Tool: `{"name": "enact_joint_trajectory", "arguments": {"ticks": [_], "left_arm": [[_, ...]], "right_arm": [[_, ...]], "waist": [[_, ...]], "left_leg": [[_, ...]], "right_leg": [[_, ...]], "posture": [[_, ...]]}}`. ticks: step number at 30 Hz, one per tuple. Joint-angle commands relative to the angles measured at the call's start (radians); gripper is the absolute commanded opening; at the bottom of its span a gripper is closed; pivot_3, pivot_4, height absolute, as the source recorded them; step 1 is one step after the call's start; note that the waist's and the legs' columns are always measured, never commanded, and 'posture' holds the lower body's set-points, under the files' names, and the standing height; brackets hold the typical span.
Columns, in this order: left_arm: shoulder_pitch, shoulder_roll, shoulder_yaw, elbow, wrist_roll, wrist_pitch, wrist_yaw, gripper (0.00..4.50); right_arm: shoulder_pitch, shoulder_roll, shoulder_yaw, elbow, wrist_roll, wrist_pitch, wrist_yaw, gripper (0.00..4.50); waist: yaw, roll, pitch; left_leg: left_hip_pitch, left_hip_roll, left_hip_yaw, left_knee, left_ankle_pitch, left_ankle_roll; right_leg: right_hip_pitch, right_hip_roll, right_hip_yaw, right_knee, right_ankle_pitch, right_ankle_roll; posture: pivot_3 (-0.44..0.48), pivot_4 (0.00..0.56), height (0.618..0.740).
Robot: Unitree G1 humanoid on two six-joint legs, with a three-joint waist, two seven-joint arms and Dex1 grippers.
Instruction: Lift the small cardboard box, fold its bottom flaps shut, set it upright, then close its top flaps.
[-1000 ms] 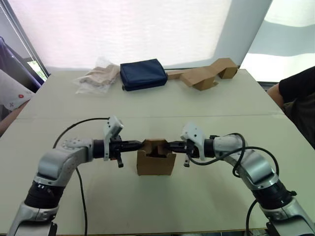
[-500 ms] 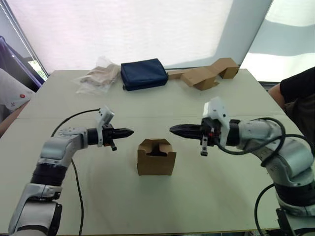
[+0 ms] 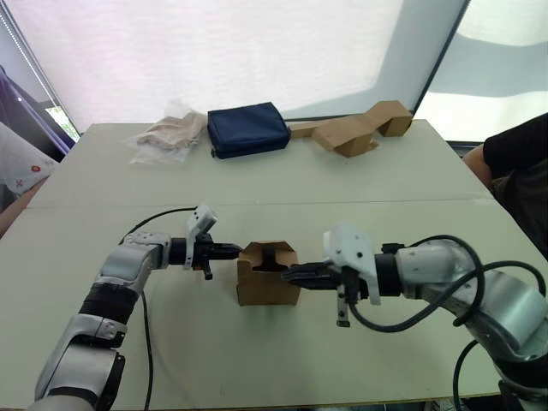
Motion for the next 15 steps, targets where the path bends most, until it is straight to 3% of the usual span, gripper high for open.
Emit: {"name": "enact_joint_trajectory", "arguments": {"ticks": [1,8,15], "left_arm": [[0.004,-0.017,0.002,-0.032,0.022,-0.024,0.034,0.01],[0.026,-0.034,0.009,-0.063,0.025,-0.019,0.045,0.01],[0.028,-0.044,0.007,-0.055,0.037,-0.036,0.044,0.01]], "right_arm": [[-0.009,0.033,0.019,0.013,-0.043,-0.056,-0.007,0.0],[-0.04,0.141,0.051,0.051,-0.057,-0.053,-0.025,0.0],[-0.05,0.141,0.072,0.087,-0.098,-0.064,-0.003,0.0]], "waist": [[0.001,0.0,0.0],[0.001,0.0,0.0],[0.002,0.0,0.0]], "left_leg": [[0.0,0.0,0.0,0.0,0.0,0.0],[0.0,0.001,0.0,0.0,0.0,0.0],[0.0,0.0,0.0,0.0,0.0,0.0]], "right_leg": [[0.0,0.0,0.0,0.0,0.0,0.0],[0.0,0.0,0.0,0.0,0.0,0.0],[0.0,0.0,0.0,0.0,0.0,0.0]], "posture": [[0.0,0.15,0.74],[0.0,0.15,0.74],[0.0,0.15,0.74]]}}
